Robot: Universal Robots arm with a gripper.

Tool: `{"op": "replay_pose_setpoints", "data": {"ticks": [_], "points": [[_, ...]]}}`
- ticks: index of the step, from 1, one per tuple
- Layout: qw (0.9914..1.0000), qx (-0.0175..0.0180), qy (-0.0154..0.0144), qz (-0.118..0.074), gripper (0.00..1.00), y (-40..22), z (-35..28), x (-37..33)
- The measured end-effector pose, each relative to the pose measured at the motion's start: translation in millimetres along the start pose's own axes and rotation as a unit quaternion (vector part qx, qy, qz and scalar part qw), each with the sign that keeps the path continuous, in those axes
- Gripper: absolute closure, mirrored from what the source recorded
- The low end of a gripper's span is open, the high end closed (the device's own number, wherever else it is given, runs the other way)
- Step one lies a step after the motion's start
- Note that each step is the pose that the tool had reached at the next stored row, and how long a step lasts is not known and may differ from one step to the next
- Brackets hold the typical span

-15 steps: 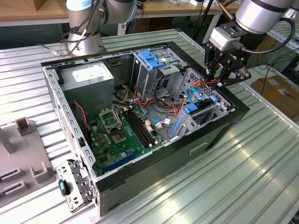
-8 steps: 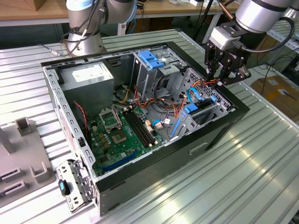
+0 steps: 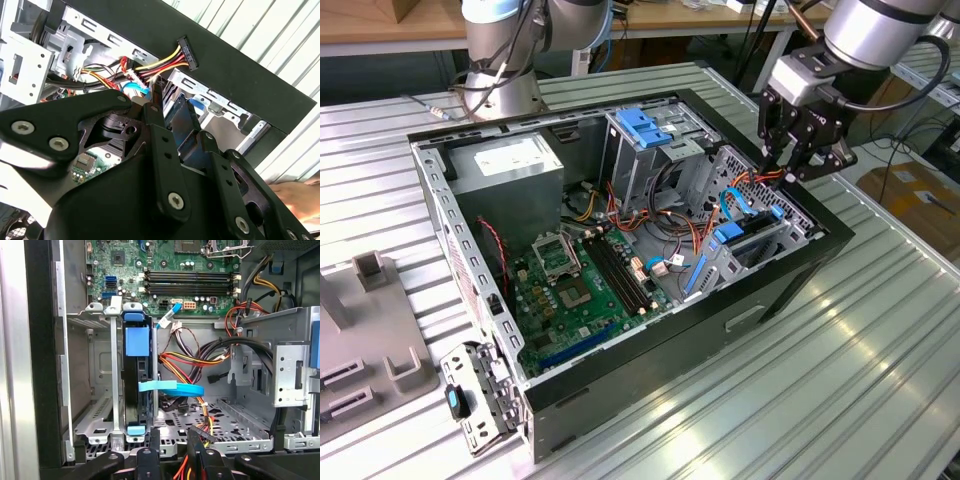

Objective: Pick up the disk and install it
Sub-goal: 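Insert the second disk wire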

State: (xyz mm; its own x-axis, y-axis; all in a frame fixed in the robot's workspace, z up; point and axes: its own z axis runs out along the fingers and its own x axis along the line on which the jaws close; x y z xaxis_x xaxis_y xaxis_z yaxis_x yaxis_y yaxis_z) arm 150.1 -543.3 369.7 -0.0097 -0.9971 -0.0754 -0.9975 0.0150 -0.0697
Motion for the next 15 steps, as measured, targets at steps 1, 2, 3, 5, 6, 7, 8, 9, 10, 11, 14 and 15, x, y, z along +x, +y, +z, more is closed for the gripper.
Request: {"op": "replay_pose_setpoints", "data": {"ticks": [1,2,3,5,6,7,8,9,10,11,14,15], "points": [[1.0,0.0,0.0,0.0,0.64,-0.3,0.0,-0.2],[1.0,0.0,0.0,0.0,0.64,-0.6,0.1,-0.7],[1.0,0.0,0.0,0.0,0.64,-0.9,0.2,-1.1],[1.0,0.0,-0.0001,-0.001,0.64,-1.3,0.2,-1.6],[1.0,0.0,0.0,-0.001,0.64,-1.5,0.2,-1.8],[1.0,-0.0001,0.0,-0.001,0.64,-1.6,0.3,-1.9],[1.0,-0.0001,-0.0001,-0.001,0.64,-1.6,0.3,-2.0],[1.0,-0.0001,0.0,-0.001,0.64,-1.6,0.3,-2.0],[1.0,-0.0001,-0.0001,-0.001,0.64,-2.3,0.3,-2.2],[1.0,-0.0001,0.0,-0.001,0.64,-3.1,0.3,-2.3],[1.0,-0.0002,-0.0002,-0.002,0.64,-6.6,0.7,-2.6],[1.0,-0.0001,-0.0002,-0.002,0.64,-6.7,0.7,-2.6]]}}
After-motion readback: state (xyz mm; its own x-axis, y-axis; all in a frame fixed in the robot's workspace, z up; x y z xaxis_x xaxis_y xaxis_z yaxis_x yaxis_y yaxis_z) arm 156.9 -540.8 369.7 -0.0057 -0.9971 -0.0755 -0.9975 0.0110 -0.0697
